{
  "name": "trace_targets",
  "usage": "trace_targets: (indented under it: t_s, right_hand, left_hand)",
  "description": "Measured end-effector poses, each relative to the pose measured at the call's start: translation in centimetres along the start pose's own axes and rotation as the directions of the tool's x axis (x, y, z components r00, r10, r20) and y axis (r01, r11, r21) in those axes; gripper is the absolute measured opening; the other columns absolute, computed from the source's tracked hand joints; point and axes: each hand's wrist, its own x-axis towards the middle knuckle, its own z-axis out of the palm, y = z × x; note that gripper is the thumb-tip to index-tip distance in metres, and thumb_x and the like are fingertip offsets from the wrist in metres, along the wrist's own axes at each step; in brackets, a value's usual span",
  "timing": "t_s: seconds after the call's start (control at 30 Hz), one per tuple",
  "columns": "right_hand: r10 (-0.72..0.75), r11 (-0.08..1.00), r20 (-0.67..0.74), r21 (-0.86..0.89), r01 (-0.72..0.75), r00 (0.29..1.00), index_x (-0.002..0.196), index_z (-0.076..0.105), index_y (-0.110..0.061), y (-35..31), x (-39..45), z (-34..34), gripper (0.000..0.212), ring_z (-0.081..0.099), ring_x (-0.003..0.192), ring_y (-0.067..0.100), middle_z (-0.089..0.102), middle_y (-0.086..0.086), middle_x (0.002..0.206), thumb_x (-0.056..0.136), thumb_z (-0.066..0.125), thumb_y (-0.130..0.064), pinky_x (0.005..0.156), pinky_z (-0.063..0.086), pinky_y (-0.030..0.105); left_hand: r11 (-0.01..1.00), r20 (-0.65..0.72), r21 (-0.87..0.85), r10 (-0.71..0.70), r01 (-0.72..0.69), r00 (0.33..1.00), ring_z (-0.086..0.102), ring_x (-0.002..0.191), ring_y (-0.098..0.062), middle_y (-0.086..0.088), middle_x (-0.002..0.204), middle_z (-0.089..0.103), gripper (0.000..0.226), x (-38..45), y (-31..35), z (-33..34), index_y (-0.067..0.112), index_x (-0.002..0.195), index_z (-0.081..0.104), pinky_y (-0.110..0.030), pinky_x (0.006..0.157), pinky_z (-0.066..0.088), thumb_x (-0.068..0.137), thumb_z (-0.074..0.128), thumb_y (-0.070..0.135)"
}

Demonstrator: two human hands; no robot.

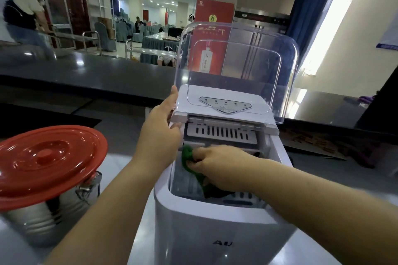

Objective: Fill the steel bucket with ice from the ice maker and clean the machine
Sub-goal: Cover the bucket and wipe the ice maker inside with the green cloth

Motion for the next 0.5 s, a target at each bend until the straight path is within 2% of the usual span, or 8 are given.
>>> trace_targets:
  t_s: [0.1,0.17,0.27,0.4,0.5]
  right_hand:
    - [-0.030,0.999,0.044,0.012,0.029,0.999,0.135,0.049,-0.012,-0.27,0.09,0.48,0.044,0.055,0.101,0.027,0.048,0.005,0.126,0.091,0.053,-0.009,0.085,0.051,0.038]
    - [-0.043,0.999,0.048,0.016,0.043,0.998,0.134,0.049,-0.011,-0.34,0.02,0.56,0.043,0.054,0.101,0.027,0.047,0.005,0.126,0.092,0.052,-0.009,0.082,0.051,0.037]
    - [-0.063,0.998,0.003,-0.015,0.063,0.998,0.133,0.050,-0.009,-0.25,-0.35,0.21,0.041,0.052,0.103,0.028,0.046,0.007,0.128,0.092,0.051,-0.009,0.082,0.051,0.039]
    - [-0.051,0.996,-0.132,-0.085,0.040,0.990,0.130,0.052,-0.007,0.27,-0.81,-0.22,0.039,0.048,0.102,0.027,0.048,0.009,0.127,0.092,0.055,-0.013,0.078,0.048,0.037]
    - [-0.057,0.994,-0.089,-0.098,0.048,0.994,0.130,0.053,-0.010,-0.07,-0.49,-0.08,0.039,0.048,0.107,0.027,0.047,0.006,0.129,0.091,0.056,-0.012,0.077,0.049,0.037]
  left_hand:
    - [1.000,0.000,-0.001,-0.016,0.016,1.000,0.048,0.124,-0.010,0.007,0.136,0.050,0.072,0.01,-0.08,0.00,0.050,0.141,0.026,-0.029,0.104,0.039,0.093,0.050,0.002]
    - [1.000,0.004,-0.007,-0.022,0.022,1.000,0.047,0.124,-0.008,0.007,0.136,0.049,0.072,-0.04,-0.07,0.01,0.051,0.140,0.027,-0.023,0.100,0.037,0.093,0.050,0.002]
    - [0.999,-0.004,-0.001,-0.032,0.032,0.999,0.047,0.123,-0.006,0.008,0.135,0.049,0.073,-0.04,-0.04,0.05,0.052,0.139,0.028,-0.016,0.095,0.035,0.092,0.051,0.001]
    - [1.000,-0.005,-0.010,-0.030,0.030,1.000,0.050,0.122,-0.009,0.007,0.134,0.051,0.074,0.02,-0.19,0.09,0.056,0.137,0.029,-0.026,0.103,0.039,0.091,0.051,0.001]
    - [1.000,-0.005,-0.006,-0.028,0.028,1.000,0.048,0.123,-0.007,0.007,0.135,0.049,0.074,-0.06,-0.10,0.06,0.055,0.137,0.028,-0.022,0.100,0.038,0.092,0.051,0.001]
